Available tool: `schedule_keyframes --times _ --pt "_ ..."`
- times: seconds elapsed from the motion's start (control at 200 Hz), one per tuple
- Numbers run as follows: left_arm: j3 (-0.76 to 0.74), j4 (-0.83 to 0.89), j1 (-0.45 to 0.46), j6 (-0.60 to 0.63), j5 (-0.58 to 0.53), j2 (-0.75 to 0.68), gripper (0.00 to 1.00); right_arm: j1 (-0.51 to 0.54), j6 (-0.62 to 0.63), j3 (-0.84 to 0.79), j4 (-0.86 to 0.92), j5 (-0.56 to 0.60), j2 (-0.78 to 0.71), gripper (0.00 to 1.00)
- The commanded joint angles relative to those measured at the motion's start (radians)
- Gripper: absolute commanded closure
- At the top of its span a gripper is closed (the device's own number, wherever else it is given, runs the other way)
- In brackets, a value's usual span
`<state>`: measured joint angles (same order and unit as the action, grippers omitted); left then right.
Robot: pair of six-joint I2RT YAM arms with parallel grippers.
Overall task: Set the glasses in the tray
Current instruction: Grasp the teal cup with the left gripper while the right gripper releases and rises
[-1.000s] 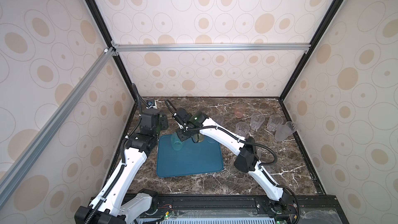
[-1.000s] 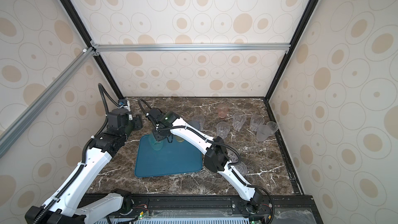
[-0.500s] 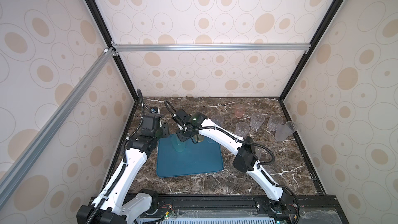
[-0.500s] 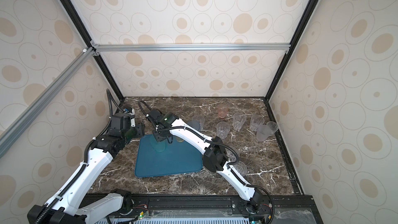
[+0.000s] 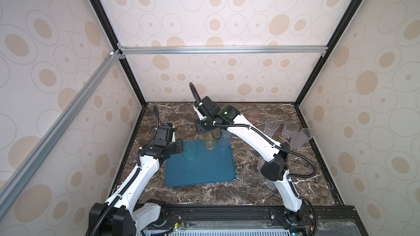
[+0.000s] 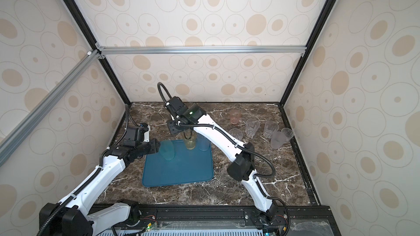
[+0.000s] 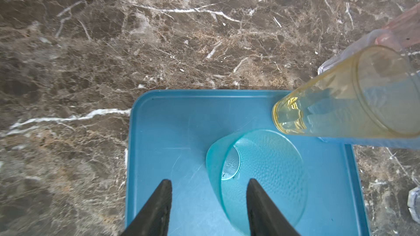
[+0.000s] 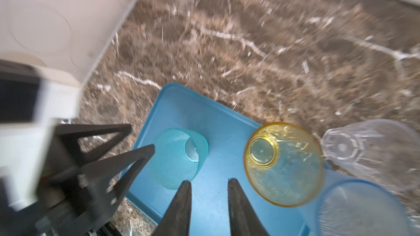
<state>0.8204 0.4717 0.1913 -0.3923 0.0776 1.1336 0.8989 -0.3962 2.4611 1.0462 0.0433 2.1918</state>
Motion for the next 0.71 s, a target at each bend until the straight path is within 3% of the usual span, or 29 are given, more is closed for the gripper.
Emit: schedule_keyframes --times 0.0,0.23,0.585,0.7 --pt "0.029 -0.029 -0.007 0.019 0.029 0.042 0.52 -0.006 -0.006 -0.057 -0.005 0.038 -0.048 0.7" --pt "0.052 -0.001 -0.006 0.074 0.001 0.126 0.64 -0.025 -0.026 -0.189 -0.061 0.046 -0.107 0.7" --pt "0.115 -0.006 -0.006 0.09 0.029 0.227 0.92 -0.03 -0.026 -0.209 -0.063 0.047 -0.107 0.7" --pt "0.139 -0.003 -0.006 0.093 0.03 0.253 0.94 -0.037 -0.026 -0.226 -0.07 0.056 -0.113 0.7"
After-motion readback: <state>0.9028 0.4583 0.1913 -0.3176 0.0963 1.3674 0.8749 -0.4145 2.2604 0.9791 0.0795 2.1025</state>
